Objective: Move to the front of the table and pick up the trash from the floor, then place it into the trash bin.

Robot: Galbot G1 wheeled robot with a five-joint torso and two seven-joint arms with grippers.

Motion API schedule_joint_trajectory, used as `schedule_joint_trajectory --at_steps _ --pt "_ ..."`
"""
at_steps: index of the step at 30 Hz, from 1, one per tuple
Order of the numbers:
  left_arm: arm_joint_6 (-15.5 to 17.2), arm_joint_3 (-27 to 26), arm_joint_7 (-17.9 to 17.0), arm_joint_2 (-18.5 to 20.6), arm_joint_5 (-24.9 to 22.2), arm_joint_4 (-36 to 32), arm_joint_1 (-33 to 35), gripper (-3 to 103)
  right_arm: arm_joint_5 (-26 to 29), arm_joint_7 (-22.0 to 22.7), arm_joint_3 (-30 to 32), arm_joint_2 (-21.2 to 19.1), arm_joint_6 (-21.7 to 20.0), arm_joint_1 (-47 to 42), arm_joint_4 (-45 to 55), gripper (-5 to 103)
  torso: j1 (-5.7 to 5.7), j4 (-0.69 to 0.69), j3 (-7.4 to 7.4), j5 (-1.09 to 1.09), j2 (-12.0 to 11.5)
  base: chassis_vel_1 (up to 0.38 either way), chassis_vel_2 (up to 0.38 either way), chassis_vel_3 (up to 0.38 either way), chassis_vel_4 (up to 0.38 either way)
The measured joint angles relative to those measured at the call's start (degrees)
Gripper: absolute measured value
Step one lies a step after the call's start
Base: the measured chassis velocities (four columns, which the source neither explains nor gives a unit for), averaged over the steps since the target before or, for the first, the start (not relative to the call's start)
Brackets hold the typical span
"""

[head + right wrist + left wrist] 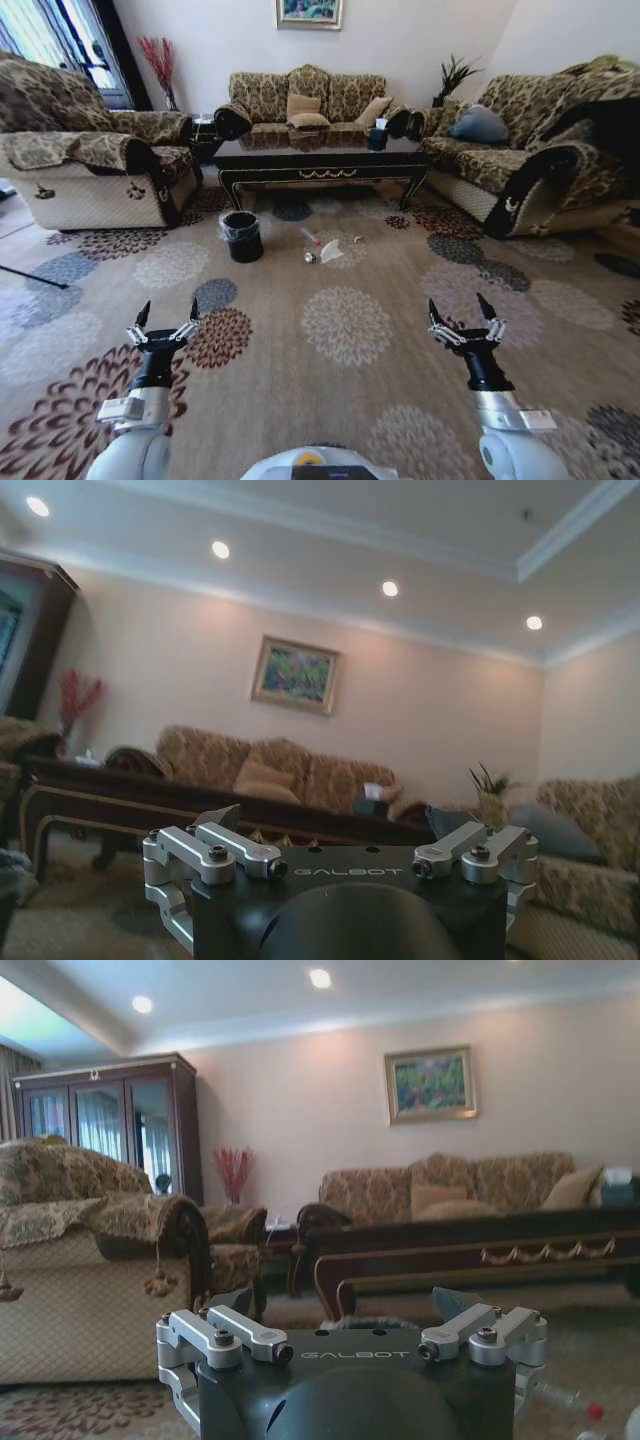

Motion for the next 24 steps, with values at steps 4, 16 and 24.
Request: schedule_joint_trajectory --at_steps 4,16,24 --pt "2.1 0.0 -0.6 0.7 0.7 -0.1 0.4 100 -0.1 2.1 -0.2 -0.8 -2.2 -0.7 -0.6 100 -0.01 0.00 -0.02 -0.01 0.0 -0.366 0.343 0.365 -0.363" --pt "3.7 -0.4 -0.4 1.4 0.7 -2.9 1.9 100 -0.7 1.4 -1.6 -0.7 -3.3 -1.8 -0.2 100 0.01 0.00 0.02 -0.01 0.1 -0.322 0.337 0.323 -0.336" --pt "2.5 -0.5 -0.3 1.2 0.5 -3.3 2.1 100 -1.6 0.7 -2.0 -0.3 -2.2 -1.3 -0.8 100 0.03 -0.01 0.04 -0.01 0.1 -0.312 0.308 0.331 -0.301"
